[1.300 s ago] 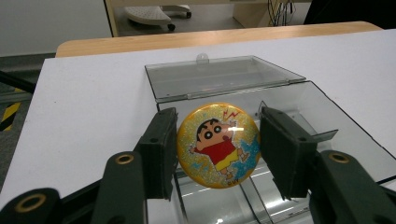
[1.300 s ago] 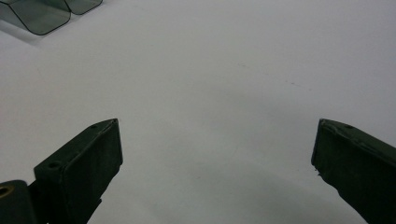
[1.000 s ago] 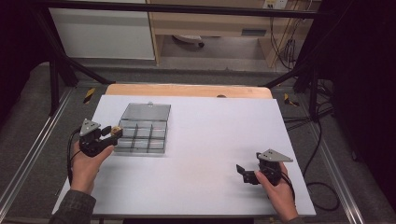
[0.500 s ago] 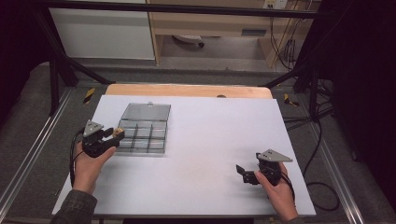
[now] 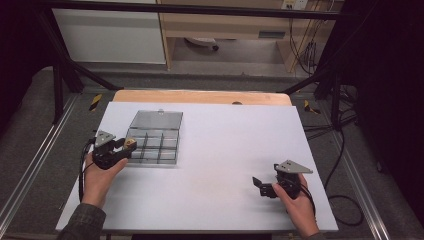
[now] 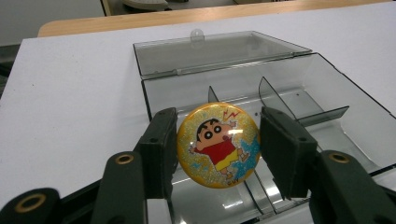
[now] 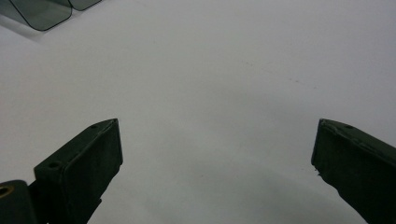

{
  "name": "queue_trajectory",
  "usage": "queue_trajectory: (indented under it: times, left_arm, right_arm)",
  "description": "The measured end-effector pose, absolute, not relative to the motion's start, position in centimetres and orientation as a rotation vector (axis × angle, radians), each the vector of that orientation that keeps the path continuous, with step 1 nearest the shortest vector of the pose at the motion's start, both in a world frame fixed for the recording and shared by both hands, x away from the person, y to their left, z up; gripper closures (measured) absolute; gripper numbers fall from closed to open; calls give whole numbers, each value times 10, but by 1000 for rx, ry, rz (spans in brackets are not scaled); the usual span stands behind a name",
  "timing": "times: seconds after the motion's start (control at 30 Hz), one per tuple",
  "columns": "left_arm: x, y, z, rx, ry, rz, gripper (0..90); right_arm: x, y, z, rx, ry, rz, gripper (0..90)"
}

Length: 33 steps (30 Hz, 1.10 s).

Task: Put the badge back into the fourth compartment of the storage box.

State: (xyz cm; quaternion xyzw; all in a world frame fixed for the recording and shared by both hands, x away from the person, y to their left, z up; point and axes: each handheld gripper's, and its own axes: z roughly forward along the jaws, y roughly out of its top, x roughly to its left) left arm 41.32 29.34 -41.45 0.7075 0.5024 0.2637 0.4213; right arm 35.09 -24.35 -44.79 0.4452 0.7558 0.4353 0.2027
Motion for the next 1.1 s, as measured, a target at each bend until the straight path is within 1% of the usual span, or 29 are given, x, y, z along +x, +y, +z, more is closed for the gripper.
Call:
queue_trajectory:
  times: [1.1]
  left_arm:
    - [417, 282, -422, 1836, 1254, 663, 481]
  right_arm:
    - [351, -242, -448, 1241, 2121, 1207, 23]
